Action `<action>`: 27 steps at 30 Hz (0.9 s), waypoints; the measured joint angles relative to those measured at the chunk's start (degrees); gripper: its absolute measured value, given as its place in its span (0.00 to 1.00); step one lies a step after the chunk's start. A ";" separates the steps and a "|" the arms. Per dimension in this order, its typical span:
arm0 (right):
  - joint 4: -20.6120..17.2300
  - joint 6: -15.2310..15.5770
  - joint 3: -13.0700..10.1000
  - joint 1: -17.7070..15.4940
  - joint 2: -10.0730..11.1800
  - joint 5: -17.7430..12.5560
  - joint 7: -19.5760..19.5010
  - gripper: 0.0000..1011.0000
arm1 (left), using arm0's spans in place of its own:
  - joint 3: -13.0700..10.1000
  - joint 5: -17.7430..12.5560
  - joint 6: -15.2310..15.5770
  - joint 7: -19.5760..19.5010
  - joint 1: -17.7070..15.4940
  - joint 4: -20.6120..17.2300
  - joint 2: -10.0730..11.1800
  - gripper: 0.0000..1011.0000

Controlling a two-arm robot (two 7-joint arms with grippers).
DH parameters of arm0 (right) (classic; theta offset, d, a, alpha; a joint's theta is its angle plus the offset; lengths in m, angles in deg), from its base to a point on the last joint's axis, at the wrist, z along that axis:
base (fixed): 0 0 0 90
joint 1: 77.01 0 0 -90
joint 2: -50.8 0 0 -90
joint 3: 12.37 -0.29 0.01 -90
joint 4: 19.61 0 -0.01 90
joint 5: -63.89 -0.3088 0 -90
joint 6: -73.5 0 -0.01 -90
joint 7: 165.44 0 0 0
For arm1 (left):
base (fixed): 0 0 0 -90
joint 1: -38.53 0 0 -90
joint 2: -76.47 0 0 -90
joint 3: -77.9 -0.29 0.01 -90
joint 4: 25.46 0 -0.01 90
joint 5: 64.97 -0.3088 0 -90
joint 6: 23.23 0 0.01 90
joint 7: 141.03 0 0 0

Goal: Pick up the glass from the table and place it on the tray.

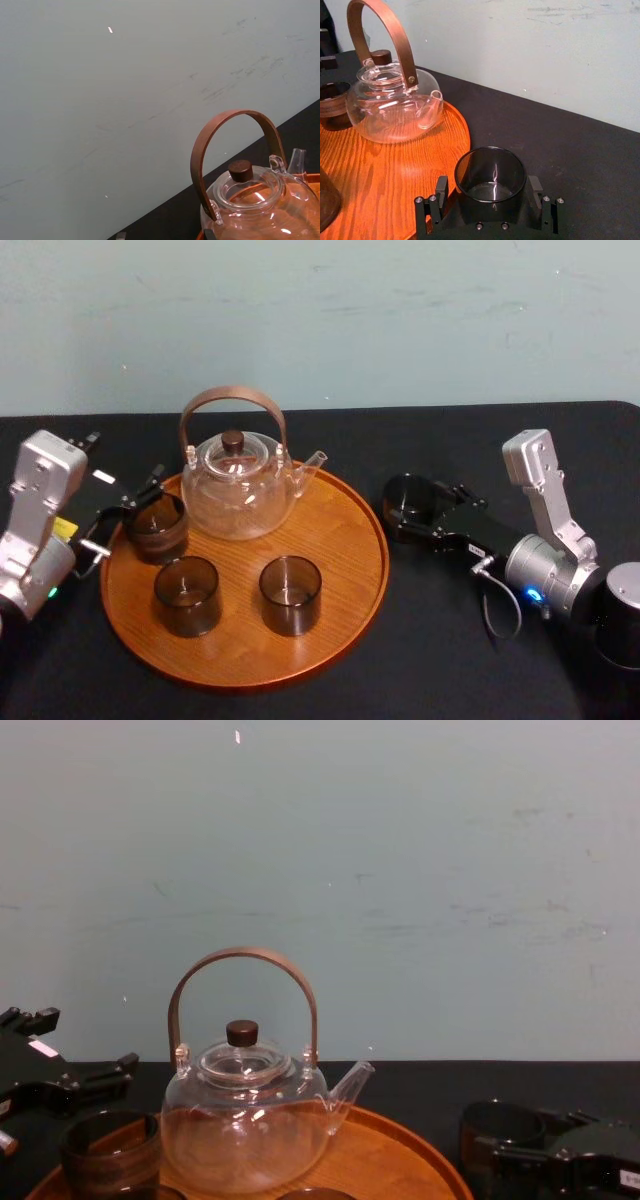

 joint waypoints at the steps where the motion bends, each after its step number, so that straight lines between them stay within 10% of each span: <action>1: 0.22 -0.04 0.03 0.13 -0.07 0.03 0.04 0.99 | 0.00 0.00 0.00 0.00 0.00 0.00 0.00 0.99; 27: 5.50 -1.16 0.67 3.28 -1.82 0.93 1.15 0.99 | 0.00 0.00 0.00 0.00 0.00 0.00 0.00 0.99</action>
